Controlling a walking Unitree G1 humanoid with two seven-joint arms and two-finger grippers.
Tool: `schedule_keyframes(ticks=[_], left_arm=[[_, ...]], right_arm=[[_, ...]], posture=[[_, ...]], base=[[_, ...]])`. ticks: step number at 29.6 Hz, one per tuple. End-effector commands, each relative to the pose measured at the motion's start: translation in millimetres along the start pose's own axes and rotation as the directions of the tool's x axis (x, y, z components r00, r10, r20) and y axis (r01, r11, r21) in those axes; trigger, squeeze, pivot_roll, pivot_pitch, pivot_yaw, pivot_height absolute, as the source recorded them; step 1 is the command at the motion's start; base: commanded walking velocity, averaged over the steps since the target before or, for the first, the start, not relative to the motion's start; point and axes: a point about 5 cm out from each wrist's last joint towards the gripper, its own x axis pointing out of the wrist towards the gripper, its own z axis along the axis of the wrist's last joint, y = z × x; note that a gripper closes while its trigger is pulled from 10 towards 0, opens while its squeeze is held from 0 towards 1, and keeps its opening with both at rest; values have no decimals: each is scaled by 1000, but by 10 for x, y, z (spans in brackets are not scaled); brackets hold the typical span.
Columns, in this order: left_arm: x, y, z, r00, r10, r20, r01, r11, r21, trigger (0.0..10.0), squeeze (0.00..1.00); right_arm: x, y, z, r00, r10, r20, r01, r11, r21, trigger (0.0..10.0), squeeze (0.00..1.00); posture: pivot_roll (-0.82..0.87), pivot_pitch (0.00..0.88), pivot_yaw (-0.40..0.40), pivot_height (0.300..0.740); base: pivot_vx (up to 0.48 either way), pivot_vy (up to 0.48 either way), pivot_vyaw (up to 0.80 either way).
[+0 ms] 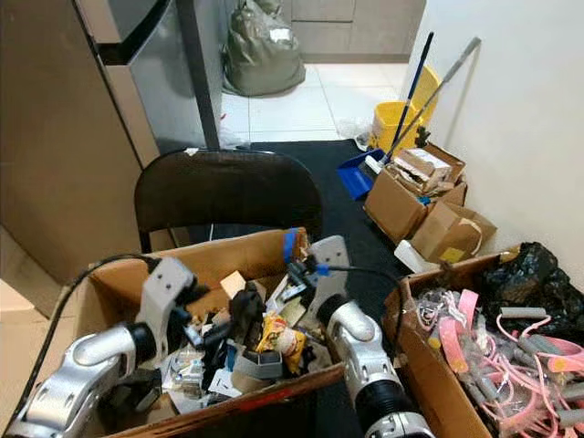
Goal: Picking trash to rubbish bin
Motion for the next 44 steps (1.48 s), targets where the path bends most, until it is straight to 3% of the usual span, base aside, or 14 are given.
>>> schedule_keyframes(ticks=[1,12,13,14,18,19,21,22,31,35,36,39,42,44], left_arm=[[-38,-14,-30,999,-15,-28,16,1000,3,10000,0],[-62,-55,-15,996,-65,-61,65,998,-6,10000,0],[-60,-58,-18,995,-69,-65,68,998,-8,10000,0],[-59,-60,-24,995,-72,-72,72,997,-4,10000,0],[-59,-60,-31,994,-73,-77,73,997,-2,10000,0],[-62,-60,-27,994,-75,-74,75,997,-8,10000,0],[-63,-59,-26,994,-76,-73,76,997,-9,10000,0],[-65,-59,-24,994,-77,-74,77,997,-10,10000,0],[-73,-17,19,997,-56,-60,56,998,-1,10000,0],[-31,118,128,997,83,6,-83,994,66,10000,0],[-31,118,128,997,83,6,-83,994,66,10000,0],[18,333,279,943,317,104,-325,943,77,10000,0],[21,380,319,920,370,128,-381,921,78,10000,0],[49,438,426,846,499,188,-507,862,-7,10000,0]], right_arm=[[-23,44,-63,999,38,-32,-37,999,5,10000,0],[-8,173,-41,982,184,-32,-182,981,64,10000,27],[-10,176,-39,981,190,-29,-187,980,69,10000,875],[-14,186,-38,978,205,-26,-202,976,80,10000,1000],[-21,207,-41,973,228,-30,-225,971,80,10000,1000],[-10,191,-29,979,201,-29,-198,978,69,10000,827],[-4,184,-23,981,192,-25,-189,979,74,10000,827],[-2,169,-7,983,181,-19,-179,982,67,10000,0],[-23,-27,79,998,57,-3,-57,998,-2,10000,0],[-99,-342,166,970,-240,48,243,968,-61,10000,0],[-99,-342,166,970,-240,48,243,968,-61,10000,0],[-191,-546,190,902,-429,56,430,902,-19,10000,0],[-214,-578,187,888,-458,54,459,888,-18,10000,0],[-296,-601,122,863,-504,43,505,863,-17,10000,0]], posture=[[67,115,-18,740],[66,115,-22,740],[68,115,-24,740],[68,114,-25,740],[69,114,-25,740],[69,113,-24,740],[69,114,-23,740],[70,115,-23,740],[71,117,-18,740],[68,118,-14,740],[68,118,-14,740],[65,116,-12,740],[64,116,-11,740],[59,111,-8,740]], base=[[0,0,0],[0,0,0],[0,0,0],[0,0,0],[0,0,0],[0,0,0],[0,0,0],[0,0,0],[0,0,0],[0,0,0],[0,0,0],[0,0,0],[0,0,0],[0,0,0]])
